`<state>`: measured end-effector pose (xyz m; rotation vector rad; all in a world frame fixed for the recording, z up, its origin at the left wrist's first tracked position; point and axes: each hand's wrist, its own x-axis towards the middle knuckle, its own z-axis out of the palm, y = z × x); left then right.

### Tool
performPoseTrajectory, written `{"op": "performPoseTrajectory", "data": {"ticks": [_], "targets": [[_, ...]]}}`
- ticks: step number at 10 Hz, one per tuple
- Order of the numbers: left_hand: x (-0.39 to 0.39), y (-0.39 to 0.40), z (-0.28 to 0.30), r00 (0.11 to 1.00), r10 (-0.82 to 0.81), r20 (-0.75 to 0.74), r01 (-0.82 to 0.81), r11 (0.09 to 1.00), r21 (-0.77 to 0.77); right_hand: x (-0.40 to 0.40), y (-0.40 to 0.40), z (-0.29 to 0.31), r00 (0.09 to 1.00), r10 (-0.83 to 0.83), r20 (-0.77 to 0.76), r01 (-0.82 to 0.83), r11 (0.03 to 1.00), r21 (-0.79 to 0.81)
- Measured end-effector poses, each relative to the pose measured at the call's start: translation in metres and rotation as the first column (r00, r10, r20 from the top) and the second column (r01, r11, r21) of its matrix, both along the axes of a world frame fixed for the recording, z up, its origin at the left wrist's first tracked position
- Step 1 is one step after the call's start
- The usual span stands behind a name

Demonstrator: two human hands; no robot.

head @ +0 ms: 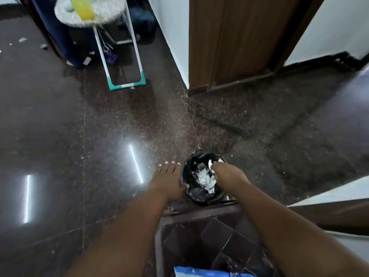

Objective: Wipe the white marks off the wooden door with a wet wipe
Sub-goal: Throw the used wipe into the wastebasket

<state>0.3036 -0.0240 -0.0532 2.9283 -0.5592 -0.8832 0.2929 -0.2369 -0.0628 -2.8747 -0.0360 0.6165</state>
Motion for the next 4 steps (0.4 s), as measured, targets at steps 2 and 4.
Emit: {"op": "performPoseTrajectory", "data": {"ticks": [2,4], "targets": [[0.008,-0.013,-0.024,1.000,-0.021,-0.008,0.021,0.999,0.026,0.017,-0.016,-0.023,0.999,0.036,-0.034,-0.037,0.999,-0.030],[0.000,-0.020,-0.013,1.000,-0.003,-0.004,0.003,1.000,0.031,0.001,-0.023,-0.016,0.999,0.050,0.003,-0.050,0.996,-0.069]]}}
